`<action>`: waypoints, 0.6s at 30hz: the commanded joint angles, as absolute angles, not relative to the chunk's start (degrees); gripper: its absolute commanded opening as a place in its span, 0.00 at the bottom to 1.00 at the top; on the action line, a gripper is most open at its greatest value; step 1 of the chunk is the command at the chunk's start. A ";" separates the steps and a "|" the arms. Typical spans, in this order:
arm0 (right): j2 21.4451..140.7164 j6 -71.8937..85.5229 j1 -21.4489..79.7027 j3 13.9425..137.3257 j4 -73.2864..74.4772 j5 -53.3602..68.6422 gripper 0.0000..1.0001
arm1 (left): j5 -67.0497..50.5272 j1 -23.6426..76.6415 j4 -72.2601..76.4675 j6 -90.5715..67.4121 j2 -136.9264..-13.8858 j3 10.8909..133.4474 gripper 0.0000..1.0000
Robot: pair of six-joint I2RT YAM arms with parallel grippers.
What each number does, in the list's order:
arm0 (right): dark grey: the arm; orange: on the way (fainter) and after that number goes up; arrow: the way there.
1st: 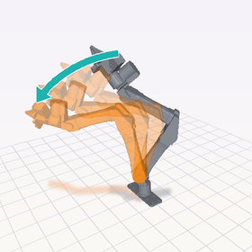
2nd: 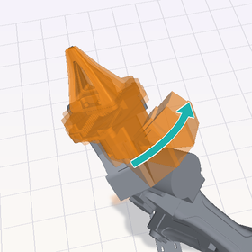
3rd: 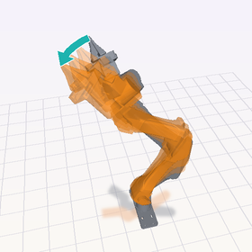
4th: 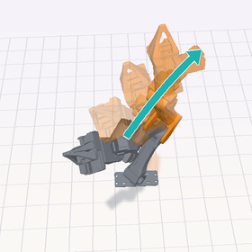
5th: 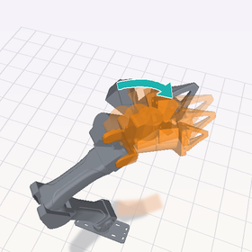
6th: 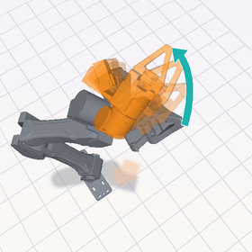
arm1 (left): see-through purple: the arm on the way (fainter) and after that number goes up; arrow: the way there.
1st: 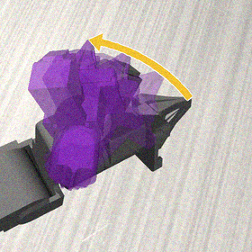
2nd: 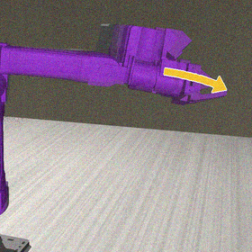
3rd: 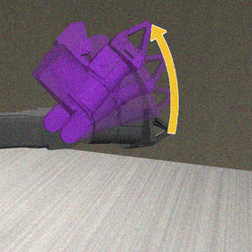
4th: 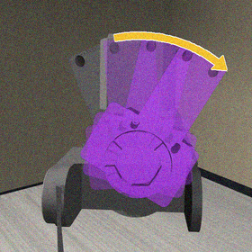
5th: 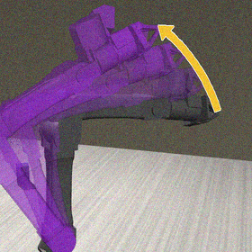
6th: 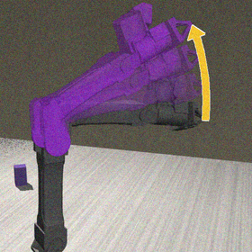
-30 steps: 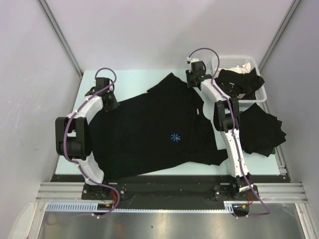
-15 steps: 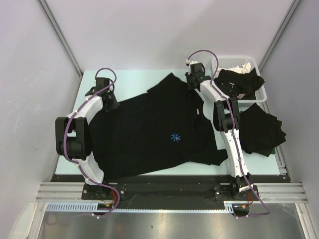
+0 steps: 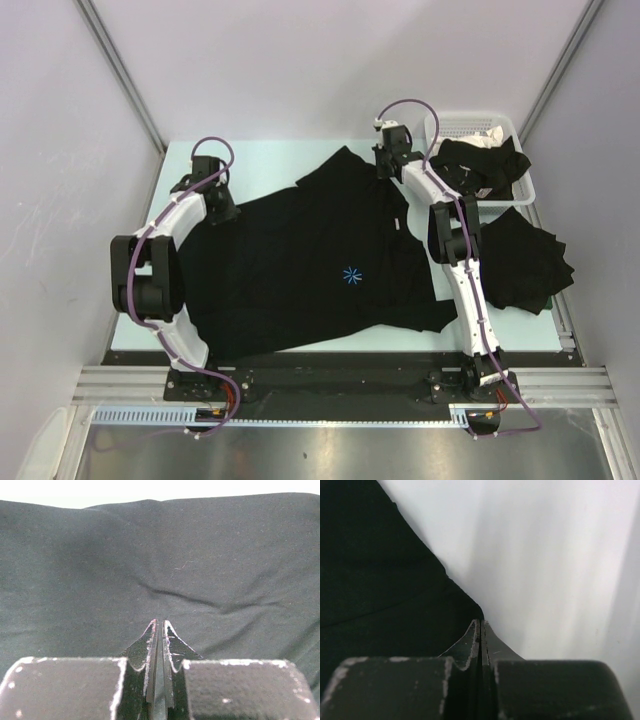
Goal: Fold and stack the t-shirts
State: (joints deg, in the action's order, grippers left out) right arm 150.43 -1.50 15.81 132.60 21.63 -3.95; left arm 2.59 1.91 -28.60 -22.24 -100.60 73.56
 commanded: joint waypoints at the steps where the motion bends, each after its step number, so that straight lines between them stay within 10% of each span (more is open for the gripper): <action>1: 150.73 -1.85 13.89 136.23 19.07 -8.08 0.00 | 2.72 1.93 -29.09 -20.83 -96.68 74.45 0.09; 18: 152.40 -1.76 8.26 139.48 16.70 -10.98 0.00 | 3.69 2.02 -29.79 -19.42 -94.31 72.86 0.09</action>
State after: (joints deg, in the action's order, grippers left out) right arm 152.40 -1.10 9.93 136.33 20.10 -8.14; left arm 2.79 1.91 -29.85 -20.97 -97.01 72.86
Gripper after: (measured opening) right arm 0.009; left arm 0.092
